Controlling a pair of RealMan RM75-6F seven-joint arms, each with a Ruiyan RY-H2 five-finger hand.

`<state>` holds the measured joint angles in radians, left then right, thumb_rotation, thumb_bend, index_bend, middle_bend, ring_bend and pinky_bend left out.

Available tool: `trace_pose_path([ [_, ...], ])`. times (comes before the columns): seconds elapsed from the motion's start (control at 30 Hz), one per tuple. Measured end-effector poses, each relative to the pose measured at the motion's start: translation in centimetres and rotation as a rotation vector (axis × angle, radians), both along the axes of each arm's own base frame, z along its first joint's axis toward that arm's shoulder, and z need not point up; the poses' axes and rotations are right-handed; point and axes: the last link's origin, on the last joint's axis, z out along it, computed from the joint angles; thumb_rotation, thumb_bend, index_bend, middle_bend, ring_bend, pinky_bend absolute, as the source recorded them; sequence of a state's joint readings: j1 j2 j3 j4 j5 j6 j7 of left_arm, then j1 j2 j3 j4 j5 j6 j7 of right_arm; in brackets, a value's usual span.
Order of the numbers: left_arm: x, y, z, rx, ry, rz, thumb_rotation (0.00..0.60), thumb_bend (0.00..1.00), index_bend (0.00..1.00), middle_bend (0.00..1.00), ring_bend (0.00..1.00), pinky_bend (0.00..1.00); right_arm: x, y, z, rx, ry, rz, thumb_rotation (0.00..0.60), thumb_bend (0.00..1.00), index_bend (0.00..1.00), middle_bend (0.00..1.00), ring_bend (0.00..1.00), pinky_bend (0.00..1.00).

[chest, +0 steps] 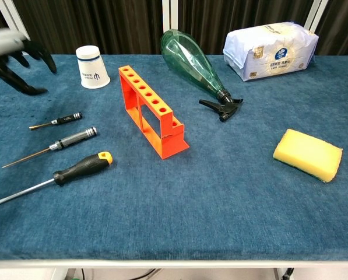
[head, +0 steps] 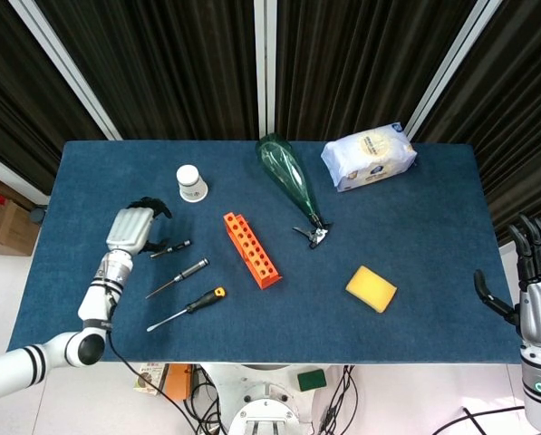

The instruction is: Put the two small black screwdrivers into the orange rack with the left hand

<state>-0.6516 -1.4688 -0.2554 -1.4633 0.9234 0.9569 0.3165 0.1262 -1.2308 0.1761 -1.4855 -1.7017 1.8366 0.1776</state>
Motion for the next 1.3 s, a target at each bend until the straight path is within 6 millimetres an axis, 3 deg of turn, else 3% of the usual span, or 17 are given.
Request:
trace_pose_path([
  [0.2,0.0,0.7,-2.5,-0.046,-0.015,0.059,0.599,0.25,0.4,0.25,0.15,0.2,-0.2,-0.2,0.0,0.01,0.014,-0.011,0.6,0.38,0.0,0.0,0.0,0.0],
  [0.5,0.0,0.7,-4.1,-0.089,0.004,0.083,0.598,0.25,0.43,0.25,0.15,0.2,-0.5,-0.4,0.1,0.006,0.022,-0.023,0.6,0.38,0.0,0.0,0.0,0.0],
  [0.97,-0.4,0.9,-5.0,-0.1,0.021,0.106,0.6,0.27,0.46,0.25,0.15,0.21,-0.7,-0.6,-0.1,0.006,0.019,-0.034,0.6,0.38,0.0,0.0,0.0,0.0],
  [1.3,-0.2,0.9,-5.2,-0.09,0.028,0.094,0.6,0.34,0.52,0.25,0.15,0.21,-0.7,-0.6,-0.1,0.008,0.013,-0.034,0.6,0.38,0.0,0.0,0.0,0.0],
])
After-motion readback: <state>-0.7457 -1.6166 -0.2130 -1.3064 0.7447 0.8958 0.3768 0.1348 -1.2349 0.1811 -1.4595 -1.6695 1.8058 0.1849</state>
